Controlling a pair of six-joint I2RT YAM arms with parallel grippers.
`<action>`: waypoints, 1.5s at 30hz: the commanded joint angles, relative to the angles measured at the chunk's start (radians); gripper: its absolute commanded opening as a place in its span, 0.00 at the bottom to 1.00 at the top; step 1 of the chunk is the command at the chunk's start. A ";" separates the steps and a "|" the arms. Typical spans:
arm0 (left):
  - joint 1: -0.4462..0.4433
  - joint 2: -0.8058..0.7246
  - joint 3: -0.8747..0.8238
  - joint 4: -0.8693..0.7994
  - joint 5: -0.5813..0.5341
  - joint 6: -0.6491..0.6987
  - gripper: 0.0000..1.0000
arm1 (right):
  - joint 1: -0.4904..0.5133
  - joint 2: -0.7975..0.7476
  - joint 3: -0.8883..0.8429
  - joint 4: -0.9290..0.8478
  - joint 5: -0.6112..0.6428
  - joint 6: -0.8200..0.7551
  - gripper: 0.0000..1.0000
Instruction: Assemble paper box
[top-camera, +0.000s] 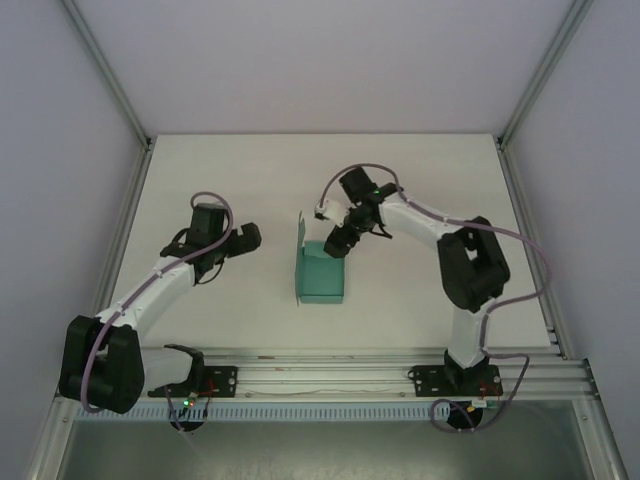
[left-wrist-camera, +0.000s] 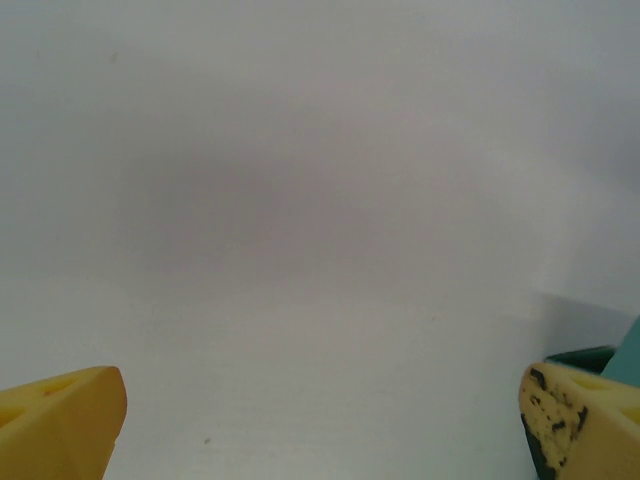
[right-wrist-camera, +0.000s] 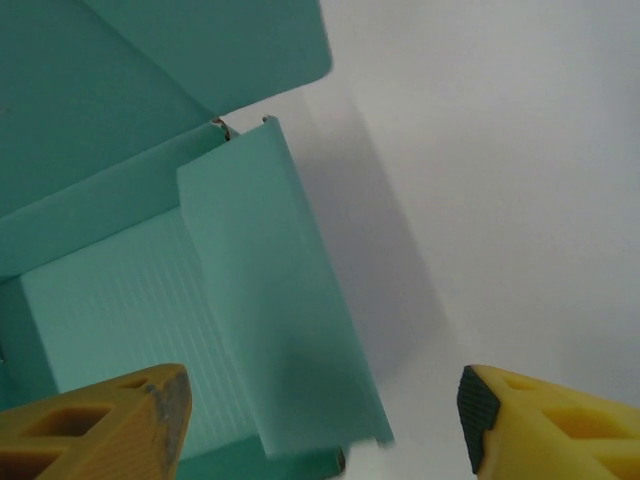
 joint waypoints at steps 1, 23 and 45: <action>0.011 -0.026 -0.038 0.068 0.049 -0.046 1.00 | 0.005 0.039 0.074 -0.074 -0.009 -0.069 0.70; 0.010 -0.033 -0.090 0.097 0.091 -0.018 1.00 | 0.039 0.209 0.165 -0.074 0.091 -0.043 0.23; 0.010 -0.053 -0.096 0.072 0.060 0.006 1.00 | 0.143 0.304 0.129 -0.016 0.531 0.155 0.14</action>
